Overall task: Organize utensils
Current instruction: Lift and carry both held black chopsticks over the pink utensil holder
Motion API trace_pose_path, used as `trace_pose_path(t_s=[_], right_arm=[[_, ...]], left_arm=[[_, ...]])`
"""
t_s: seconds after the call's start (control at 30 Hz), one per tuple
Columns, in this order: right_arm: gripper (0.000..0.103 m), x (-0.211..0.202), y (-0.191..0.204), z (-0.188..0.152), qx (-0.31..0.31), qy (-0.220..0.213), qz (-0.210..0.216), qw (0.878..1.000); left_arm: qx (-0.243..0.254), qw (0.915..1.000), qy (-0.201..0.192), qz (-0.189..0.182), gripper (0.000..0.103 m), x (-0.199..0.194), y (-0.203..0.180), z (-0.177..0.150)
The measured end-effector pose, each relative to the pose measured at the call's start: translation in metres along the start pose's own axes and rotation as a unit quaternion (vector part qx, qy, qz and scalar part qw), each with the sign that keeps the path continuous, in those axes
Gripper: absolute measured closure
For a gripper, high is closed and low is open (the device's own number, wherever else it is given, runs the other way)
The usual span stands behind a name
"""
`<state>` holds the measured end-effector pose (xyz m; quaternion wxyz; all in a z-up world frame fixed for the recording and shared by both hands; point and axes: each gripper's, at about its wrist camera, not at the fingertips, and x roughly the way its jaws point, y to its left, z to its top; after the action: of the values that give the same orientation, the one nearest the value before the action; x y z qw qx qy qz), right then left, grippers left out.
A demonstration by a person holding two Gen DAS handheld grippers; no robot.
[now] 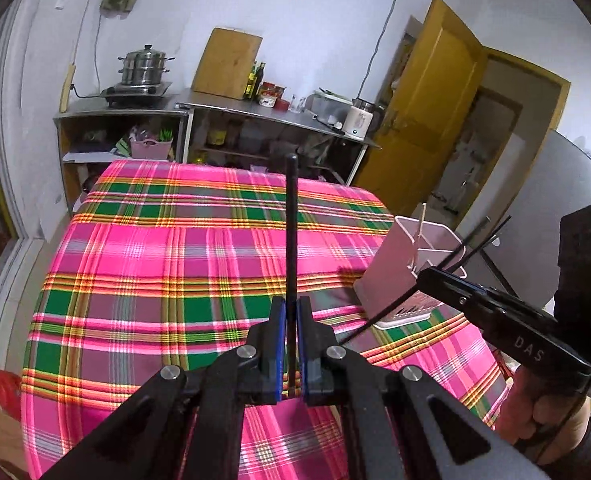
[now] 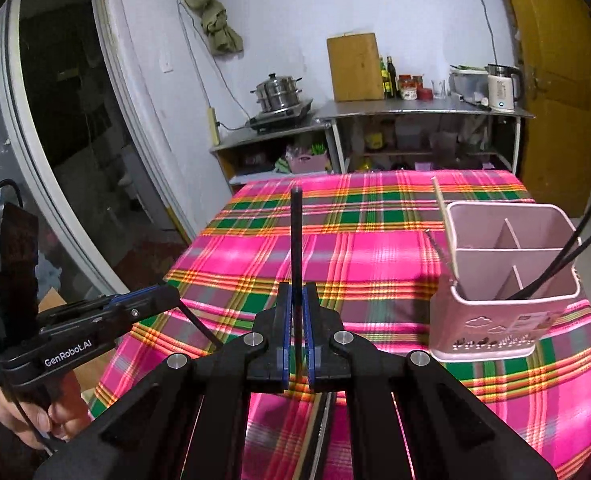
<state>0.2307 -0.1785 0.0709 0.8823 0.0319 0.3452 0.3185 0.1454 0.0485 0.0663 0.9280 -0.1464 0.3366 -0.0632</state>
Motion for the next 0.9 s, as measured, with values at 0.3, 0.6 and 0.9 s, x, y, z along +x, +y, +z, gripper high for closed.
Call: trace_pose_path(t_s=[0.3,0.6,0.9], right_arm=[[0.098,-0.018,-0.012,-0.001,0.009,-0.013,-0.011,1.0],[0.098,-0.048,-0.027,-0.005,0.027,-0.033,-0.035,0.998],[0.098,-0.074,-0.064,-0.009,0.062,-0.049,-0.074,0.994]], left_arm=[[-0.001,0.9998,0.0,-0.022,0.098,0.0,-0.013,0.005],[0.007,0.9984,0.013,-0.054,0.098,0.007,-0.039,0.006],[0.011,0.9947,0.048,-0.09,0.098,0.04,-0.069,0.007]])
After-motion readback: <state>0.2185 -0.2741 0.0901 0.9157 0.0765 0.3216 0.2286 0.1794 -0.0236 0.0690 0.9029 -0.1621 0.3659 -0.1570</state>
